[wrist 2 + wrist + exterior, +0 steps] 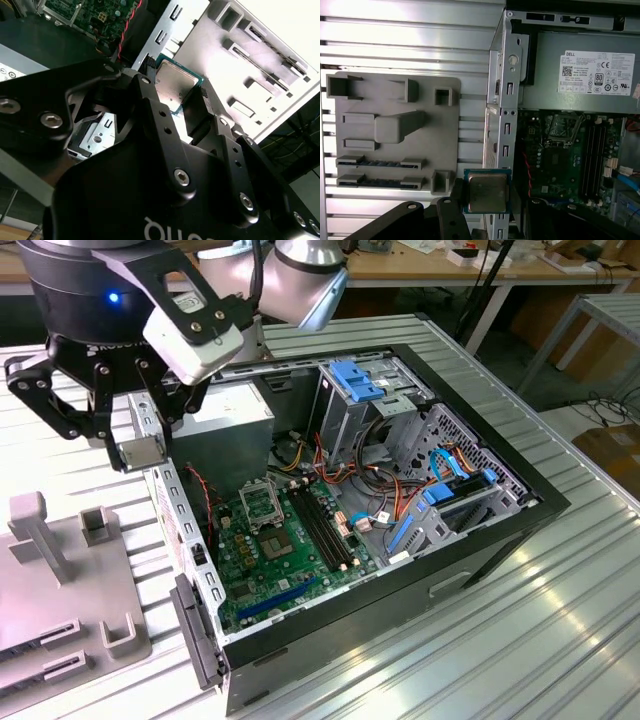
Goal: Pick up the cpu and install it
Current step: 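Pick up the cpu and move it towards the insertion slot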
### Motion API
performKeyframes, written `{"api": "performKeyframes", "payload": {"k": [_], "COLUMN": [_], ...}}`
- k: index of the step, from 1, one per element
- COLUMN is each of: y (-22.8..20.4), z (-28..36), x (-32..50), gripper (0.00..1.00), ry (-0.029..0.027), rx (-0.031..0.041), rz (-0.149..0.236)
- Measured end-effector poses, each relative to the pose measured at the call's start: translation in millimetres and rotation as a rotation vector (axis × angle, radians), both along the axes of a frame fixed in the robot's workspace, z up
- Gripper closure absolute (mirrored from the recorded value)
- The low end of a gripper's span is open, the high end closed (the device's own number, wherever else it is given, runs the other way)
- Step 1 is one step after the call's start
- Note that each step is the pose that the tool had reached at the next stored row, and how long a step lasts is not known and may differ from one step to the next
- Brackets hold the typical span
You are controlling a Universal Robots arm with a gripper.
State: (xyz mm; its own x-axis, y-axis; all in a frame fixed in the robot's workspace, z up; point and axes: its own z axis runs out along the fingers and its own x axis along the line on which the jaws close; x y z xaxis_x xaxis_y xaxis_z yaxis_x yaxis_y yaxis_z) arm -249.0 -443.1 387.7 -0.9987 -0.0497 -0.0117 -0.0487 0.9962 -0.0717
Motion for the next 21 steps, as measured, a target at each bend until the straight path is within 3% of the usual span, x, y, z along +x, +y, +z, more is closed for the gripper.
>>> {"api": "performKeyframes", "payload": {"k": [21], "y": [0.0], "z": [-0.3], "x": [36.6], "gripper": [0.53], "ry": [-0.0001], "rx": [-0.0001], "rz": [0.000]}}
